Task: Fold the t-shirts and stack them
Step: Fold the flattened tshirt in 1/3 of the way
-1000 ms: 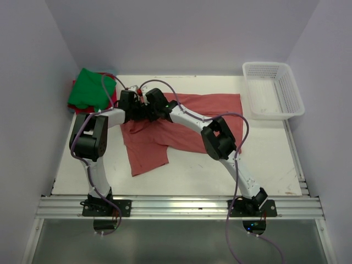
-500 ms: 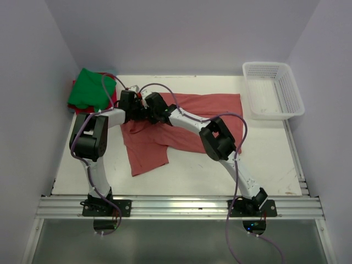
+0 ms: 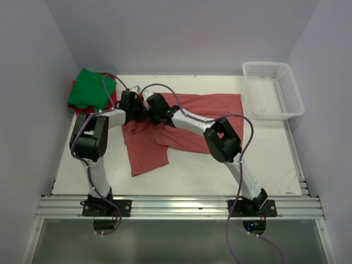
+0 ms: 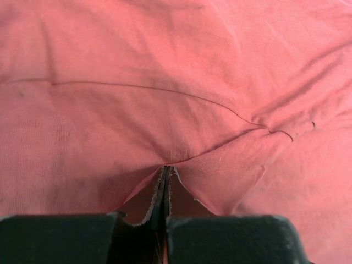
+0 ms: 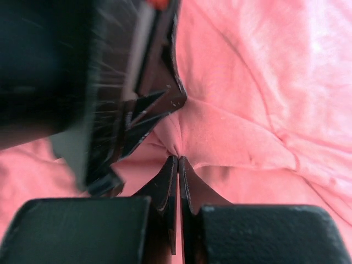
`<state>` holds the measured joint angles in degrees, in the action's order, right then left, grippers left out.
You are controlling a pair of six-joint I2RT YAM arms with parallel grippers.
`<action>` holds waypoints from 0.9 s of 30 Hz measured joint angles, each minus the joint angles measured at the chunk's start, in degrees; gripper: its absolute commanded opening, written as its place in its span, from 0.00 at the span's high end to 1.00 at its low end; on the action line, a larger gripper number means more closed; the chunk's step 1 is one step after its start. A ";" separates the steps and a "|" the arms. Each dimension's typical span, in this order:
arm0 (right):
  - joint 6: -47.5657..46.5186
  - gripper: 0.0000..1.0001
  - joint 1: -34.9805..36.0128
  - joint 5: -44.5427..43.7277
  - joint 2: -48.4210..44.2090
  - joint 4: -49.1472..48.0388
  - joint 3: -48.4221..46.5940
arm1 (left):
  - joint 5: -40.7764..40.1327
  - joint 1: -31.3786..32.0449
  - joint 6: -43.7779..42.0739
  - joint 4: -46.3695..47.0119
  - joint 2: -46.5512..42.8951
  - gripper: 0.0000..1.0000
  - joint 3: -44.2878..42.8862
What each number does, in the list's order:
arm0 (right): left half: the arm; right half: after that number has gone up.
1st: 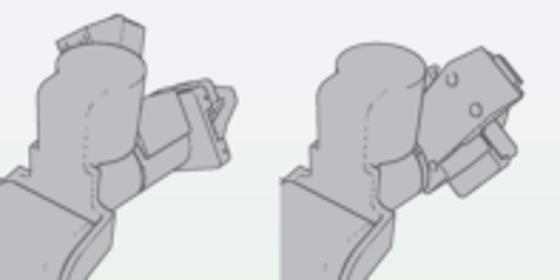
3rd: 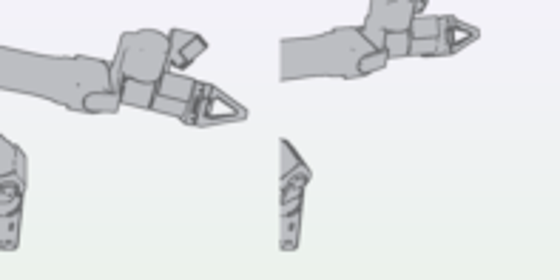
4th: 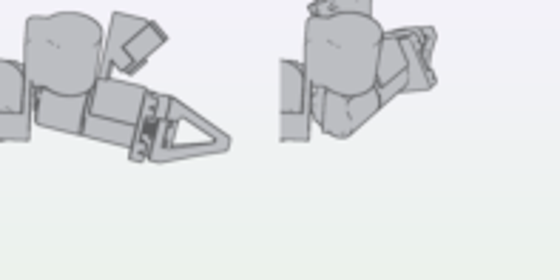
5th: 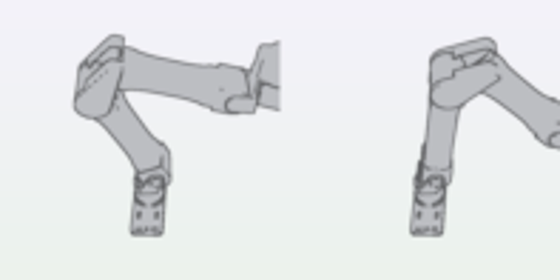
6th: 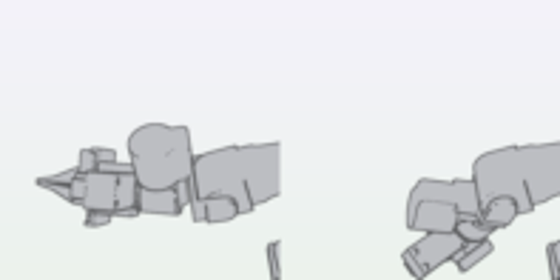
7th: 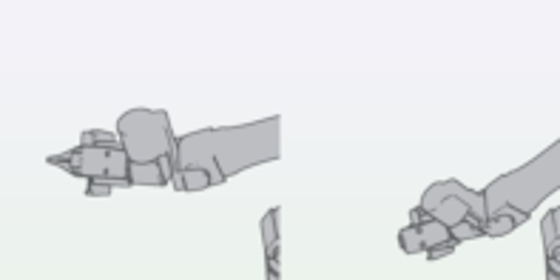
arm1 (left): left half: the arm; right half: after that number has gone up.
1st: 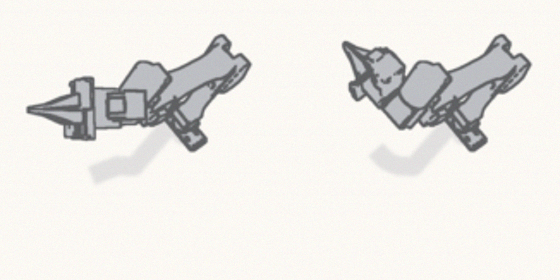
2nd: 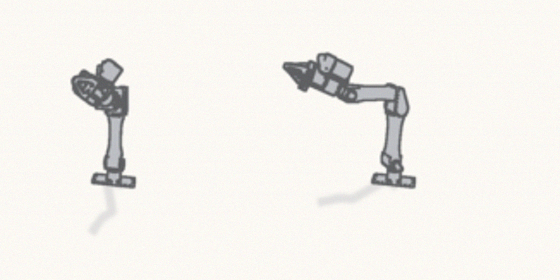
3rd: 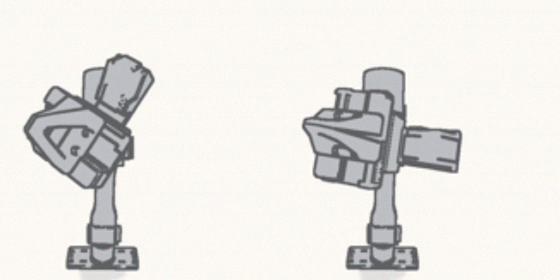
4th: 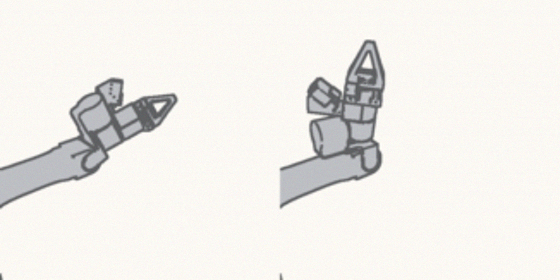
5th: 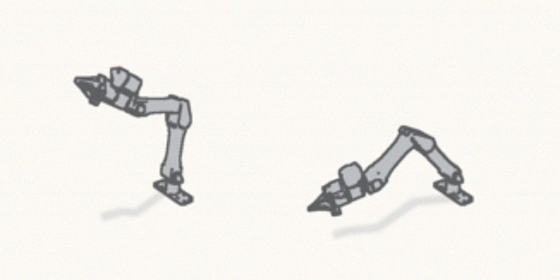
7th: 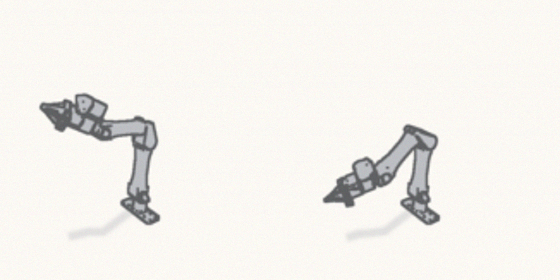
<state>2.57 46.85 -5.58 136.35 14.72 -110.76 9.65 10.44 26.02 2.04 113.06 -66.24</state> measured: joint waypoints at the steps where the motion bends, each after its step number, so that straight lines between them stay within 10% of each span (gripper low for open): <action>1: -0.09 1.00 0.04 -0.20 -1.18 0.02 0.94 | 0.39 0.11 0.02 0.00 0.00 1.00 0.09; 27: -1.14 0.99 0.35 -4.35 -11.10 7.96 3.82 | 0.22 0.92 -0.15 -4.00 -2.19 1.00 1.01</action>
<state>1.43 47.20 -9.93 125.25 22.68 -106.94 9.87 11.35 25.87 -1.96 110.87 -65.23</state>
